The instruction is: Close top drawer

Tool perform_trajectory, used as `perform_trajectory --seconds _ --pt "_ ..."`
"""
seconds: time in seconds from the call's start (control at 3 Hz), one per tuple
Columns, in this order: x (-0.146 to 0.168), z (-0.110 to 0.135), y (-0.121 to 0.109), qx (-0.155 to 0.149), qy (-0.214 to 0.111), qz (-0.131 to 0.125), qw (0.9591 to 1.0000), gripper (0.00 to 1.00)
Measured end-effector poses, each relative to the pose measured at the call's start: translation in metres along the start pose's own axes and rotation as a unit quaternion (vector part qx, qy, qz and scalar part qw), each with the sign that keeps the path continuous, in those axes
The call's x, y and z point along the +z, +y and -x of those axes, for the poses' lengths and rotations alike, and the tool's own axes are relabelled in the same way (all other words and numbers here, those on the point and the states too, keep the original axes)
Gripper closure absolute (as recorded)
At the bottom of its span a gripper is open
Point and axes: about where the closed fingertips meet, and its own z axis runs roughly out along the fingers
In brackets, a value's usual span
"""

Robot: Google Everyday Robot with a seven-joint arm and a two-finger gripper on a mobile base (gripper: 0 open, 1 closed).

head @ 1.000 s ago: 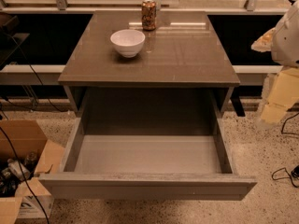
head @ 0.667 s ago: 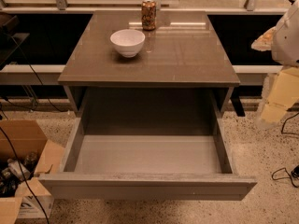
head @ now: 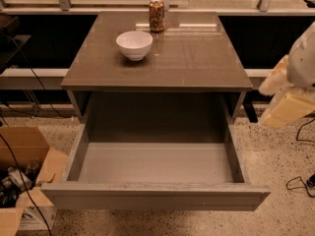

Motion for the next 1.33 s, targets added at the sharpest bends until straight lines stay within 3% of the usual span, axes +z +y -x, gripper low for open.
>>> perform_trajectory --seconds 0.33,0.67,1.0,1.33 --pt "0.04 -0.017 0.035 0.033 -0.003 0.028 0.999 0.7" --pt "0.095 -0.038 0.073 0.073 -0.008 0.064 0.9953 0.94" --pt "0.165 -0.069 0.127 0.113 -0.001 0.123 0.986 1.0" --pt "0.2 -0.088 0.159 0.148 0.012 0.165 0.975 1.0"
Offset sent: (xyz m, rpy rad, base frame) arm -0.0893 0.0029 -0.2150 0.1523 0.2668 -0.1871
